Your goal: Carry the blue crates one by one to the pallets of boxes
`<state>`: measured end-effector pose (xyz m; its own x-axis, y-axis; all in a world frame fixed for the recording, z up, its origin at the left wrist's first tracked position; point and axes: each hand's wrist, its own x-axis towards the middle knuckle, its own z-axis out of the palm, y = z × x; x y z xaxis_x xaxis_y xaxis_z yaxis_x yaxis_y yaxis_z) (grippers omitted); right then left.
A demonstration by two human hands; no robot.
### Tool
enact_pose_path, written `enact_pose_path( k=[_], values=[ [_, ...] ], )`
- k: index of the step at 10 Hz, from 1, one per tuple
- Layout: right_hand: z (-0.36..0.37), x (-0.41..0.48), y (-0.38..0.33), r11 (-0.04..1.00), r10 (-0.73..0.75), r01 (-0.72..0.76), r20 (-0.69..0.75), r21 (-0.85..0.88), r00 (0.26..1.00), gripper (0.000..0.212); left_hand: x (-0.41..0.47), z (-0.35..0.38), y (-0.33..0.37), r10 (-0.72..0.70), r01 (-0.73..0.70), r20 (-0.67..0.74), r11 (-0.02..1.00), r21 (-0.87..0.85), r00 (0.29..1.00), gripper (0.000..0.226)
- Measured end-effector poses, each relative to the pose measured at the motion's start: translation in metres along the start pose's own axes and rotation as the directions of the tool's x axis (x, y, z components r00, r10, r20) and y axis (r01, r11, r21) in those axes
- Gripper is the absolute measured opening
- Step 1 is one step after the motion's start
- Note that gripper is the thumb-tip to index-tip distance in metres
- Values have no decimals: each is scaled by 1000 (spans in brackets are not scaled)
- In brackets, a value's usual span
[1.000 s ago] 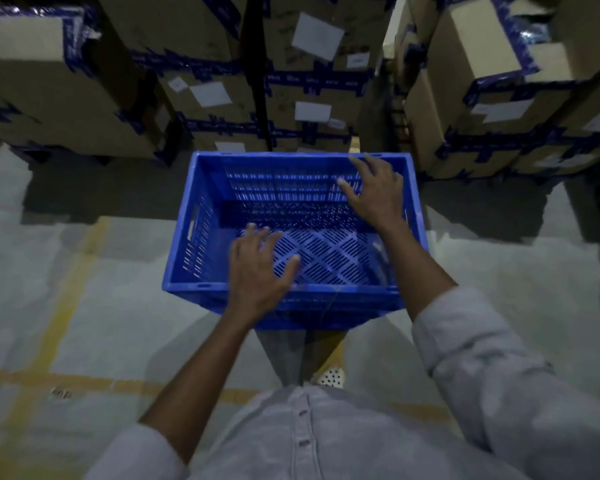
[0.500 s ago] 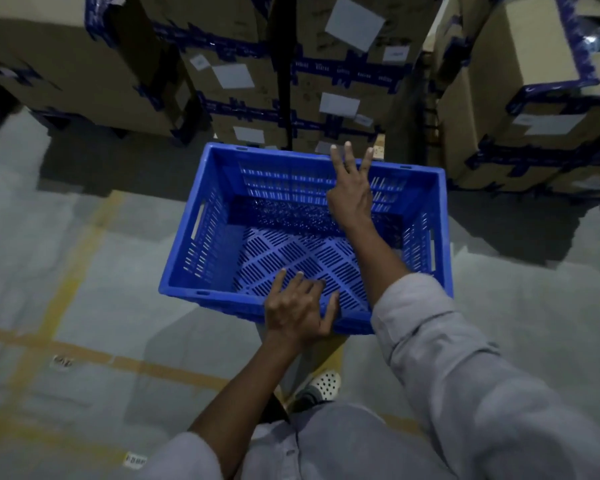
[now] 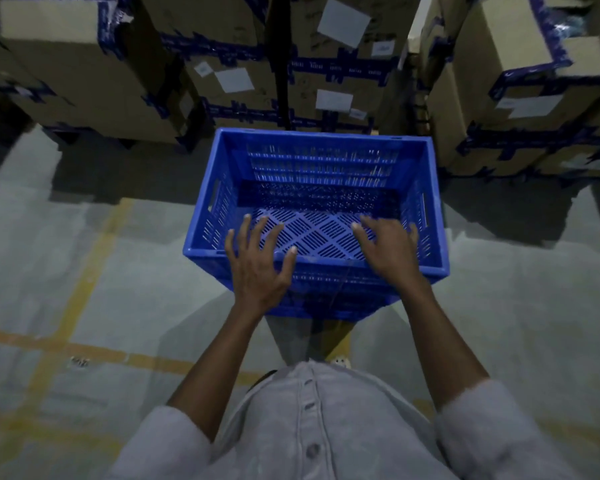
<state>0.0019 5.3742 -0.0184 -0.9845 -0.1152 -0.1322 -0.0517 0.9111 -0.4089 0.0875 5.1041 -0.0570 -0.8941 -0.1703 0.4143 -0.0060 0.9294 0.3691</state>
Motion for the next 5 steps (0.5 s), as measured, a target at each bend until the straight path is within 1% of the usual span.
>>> enact_pose_path(
  k=[1,2,3,4,5],
  values=[
    [26,-41,10,993,46,-61,-142,-105,989,69,-4,-2,-20,-32,23,109,996,86,993,63],
    [32,-39,3,987,13,-56,-271,-152,962,63,-6,3,-18,-56,38,184,994,99,981,75],
    [30,-32,0,978,89,-124,-207,-166,974,63,0,-1,-12,-95,66,275,992,112,957,87],
    [31,-38,4,982,59,-91,-189,-166,980,74,-3,-9,-15,-104,68,350,991,115,931,89],
    [33,-51,-5,993,40,-62,-215,-96,976,80,-12,-21,-19,-52,26,340,997,79,939,91]
  ],
)
